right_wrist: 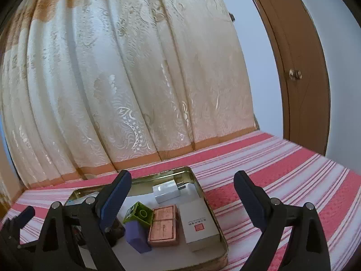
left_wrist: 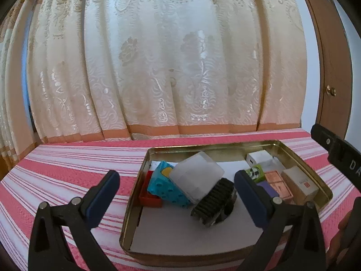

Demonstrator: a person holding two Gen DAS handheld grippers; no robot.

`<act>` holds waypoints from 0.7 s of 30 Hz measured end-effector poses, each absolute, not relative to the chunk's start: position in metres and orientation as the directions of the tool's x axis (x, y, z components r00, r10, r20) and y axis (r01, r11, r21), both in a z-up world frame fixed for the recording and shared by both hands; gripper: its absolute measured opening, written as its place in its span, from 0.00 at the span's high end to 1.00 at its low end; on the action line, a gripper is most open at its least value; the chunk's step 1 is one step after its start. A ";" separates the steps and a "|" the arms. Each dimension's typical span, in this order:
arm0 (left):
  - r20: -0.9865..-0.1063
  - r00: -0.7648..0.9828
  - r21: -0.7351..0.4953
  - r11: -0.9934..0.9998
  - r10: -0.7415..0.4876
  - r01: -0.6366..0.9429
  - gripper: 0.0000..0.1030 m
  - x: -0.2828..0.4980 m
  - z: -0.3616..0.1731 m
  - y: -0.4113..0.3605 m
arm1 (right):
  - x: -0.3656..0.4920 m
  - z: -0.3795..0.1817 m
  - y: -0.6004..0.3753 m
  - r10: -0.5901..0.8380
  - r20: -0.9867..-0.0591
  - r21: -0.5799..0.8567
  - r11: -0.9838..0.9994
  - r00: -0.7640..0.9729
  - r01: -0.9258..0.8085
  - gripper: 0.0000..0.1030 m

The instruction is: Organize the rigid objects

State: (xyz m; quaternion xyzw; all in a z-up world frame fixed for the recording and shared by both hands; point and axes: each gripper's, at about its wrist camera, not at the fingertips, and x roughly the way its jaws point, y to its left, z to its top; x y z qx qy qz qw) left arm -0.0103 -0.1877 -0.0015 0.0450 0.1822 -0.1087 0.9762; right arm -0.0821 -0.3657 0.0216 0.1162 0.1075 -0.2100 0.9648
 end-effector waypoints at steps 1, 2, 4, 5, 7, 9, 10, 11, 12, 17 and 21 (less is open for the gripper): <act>-0.365 0.911 0.050 0.972 -0.194 0.228 0.00 -0.012 -0.002 -0.187 | -0.083 0.022 -0.364 -0.382 -0.254 0.172 0.886 0.889 0.430 0.09; -0.362 0.912 0.051 0.973 -0.194 0.227 0.00 -0.013 -0.001 -0.187 | -0.084 0.021 -0.362 -0.384 -0.253 0.164 0.888 0.888 0.430 0.09; -0.352 0.915 0.046 0.973 -0.196 0.226 0.00 -0.015 -0.001 -0.185 | -0.086 0.021 -0.356 -0.390 -0.246 0.145 0.890 0.887 0.432 0.09; -0.346 0.917 0.041 0.973 -0.200 0.227 0.00 -0.016 0.000 -0.184 | -0.087 0.021 -0.353 -0.394 -0.240 0.129 0.893 0.887 0.431 0.09; -0.338 0.918 0.031 0.973 -0.205 0.229 0.00 -0.017 0.000 -0.182 | -0.088 0.021 -0.347 -0.402 -0.226 0.099 0.896 0.887 0.432 0.09; -0.336 0.916 0.017 0.971 -0.220 0.239 0.00 -0.017 0.000 -0.179 | -0.089 0.021 -0.342 -0.408 -0.211 0.075 0.900 0.889 0.430 0.09; -0.338 0.913 0.008 0.969 -0.229 0.246 0.00 -0.017 0.000 -0.178 | -0.089 0.021 -0.341 -0.407 -0.209 0.071 0.901 0.889 0.429 0.09; -0.340 0.910 -0.003 0.968 -0.237 0.251 0.00 -0.016 0.000 -0.176 | -0.090 0.021 -0.340 -0.405 -0.210 0.071 0.901 0.890 0.427 0.09; -0.340 0.908 -0.011 0.966 -0.246 0.258 0.00 -0.016 0.000 -0.176 | -0.090 0.021 -0.340 -0.402 -0.212 0.075 0.902 0.891 0.425 0.09; -0.320 0.915 -0.004 0.966 -0.245 0.257 0.00 -0.019 0.001 -0.178 | -0.095 0.022 -0.344 -0.405 -0.198 0.108 0.896 0.892 0.431 0.09; -0.324 0.915 -0.001 0.967 -0.240 0.253 0.00 -0.019 0.001 -0.178 | -0.097 0.022 -0.348 -0.431 -0.199 0.118 0.881 0.880 0.458 0.09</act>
